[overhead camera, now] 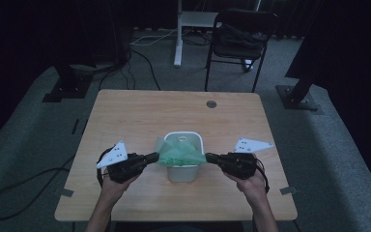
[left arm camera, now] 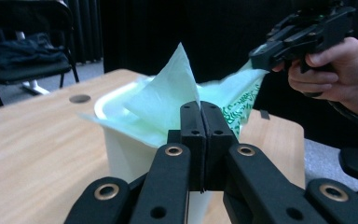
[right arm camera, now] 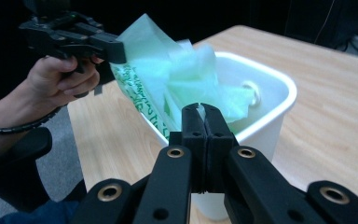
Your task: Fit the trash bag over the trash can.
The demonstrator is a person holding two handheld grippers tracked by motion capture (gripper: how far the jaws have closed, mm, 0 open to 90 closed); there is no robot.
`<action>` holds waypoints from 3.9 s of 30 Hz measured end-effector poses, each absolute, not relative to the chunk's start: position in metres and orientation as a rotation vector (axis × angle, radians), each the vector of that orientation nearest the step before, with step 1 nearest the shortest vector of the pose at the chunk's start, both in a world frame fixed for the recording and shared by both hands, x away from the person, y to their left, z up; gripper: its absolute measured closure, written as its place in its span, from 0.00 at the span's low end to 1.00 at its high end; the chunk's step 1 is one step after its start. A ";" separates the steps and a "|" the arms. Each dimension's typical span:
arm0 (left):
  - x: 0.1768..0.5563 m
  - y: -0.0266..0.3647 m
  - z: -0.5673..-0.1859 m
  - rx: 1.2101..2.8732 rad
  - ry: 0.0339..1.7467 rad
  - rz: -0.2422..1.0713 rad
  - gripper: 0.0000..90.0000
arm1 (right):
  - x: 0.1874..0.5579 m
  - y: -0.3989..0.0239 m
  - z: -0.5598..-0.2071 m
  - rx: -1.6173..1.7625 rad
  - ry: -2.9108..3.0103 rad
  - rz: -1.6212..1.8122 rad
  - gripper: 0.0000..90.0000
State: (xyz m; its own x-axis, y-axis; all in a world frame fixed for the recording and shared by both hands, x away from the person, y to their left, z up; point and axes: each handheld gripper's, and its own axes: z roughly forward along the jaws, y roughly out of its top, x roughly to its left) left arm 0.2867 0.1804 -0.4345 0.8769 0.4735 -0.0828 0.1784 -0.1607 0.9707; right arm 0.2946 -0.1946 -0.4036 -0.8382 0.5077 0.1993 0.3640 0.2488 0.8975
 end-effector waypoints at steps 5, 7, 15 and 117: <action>0.285 0.184 -0.452 1.734 0.543 0.238 0.98 | 0.295 -0.196 -0.420 0.898 2.403 1.607 1.00; 0.285 0.186 -0.458 1.742 0.556 0.224 0.98 | 0.296 -0.198 -0.426 0.920 2.416 1.597 1.00; 0.286 0.180 -0.468 1.791 0.569 0.217 0.99 | 0.302 -0.195 -0.441 0.963 2.469 1.555 0.99; 0.292 0.218 -0.454 1.734 0.697 0.285 0.63 | 0.314 -0.203 -0.444 1.023 2.432 1.579 0.68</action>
State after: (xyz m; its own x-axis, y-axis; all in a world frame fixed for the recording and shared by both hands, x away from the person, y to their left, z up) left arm 0.2922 0.2184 -0.4535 0.7916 0.5874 -0.1684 0.3016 -0.1359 0.9437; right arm 0.3135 -0.2033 -0.4435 -0.7768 0.5599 0.2883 0.4911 0.2519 0.8339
